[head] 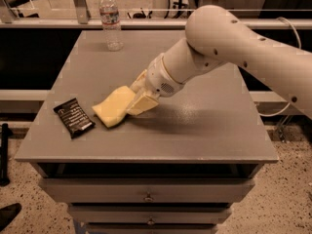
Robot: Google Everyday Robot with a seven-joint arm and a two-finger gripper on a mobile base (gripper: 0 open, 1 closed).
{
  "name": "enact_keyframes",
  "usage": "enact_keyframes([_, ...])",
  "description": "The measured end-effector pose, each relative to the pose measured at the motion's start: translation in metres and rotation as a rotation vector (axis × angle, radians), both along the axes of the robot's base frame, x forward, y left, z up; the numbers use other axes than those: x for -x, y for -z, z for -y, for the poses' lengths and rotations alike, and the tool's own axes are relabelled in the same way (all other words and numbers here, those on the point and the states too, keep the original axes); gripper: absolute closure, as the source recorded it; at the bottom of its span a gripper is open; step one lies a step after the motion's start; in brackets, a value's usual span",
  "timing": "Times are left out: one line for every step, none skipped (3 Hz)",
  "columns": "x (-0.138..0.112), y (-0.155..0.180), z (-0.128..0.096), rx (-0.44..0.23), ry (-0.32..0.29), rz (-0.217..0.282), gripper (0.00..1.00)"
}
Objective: Move sponge near rxbar chocolate
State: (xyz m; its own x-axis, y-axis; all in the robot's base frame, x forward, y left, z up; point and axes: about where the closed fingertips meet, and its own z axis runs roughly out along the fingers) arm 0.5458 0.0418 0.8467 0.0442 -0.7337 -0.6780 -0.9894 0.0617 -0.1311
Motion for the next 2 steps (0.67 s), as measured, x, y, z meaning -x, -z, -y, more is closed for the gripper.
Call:
enact_keyframes([0.0083,0.0008,-0.0037,-0.017,-0.008,-0.025,0.00])
enact_keyframes([0.0162,-0.0008,-0.0025,-0.035,-0.011,-0.054,0.00])
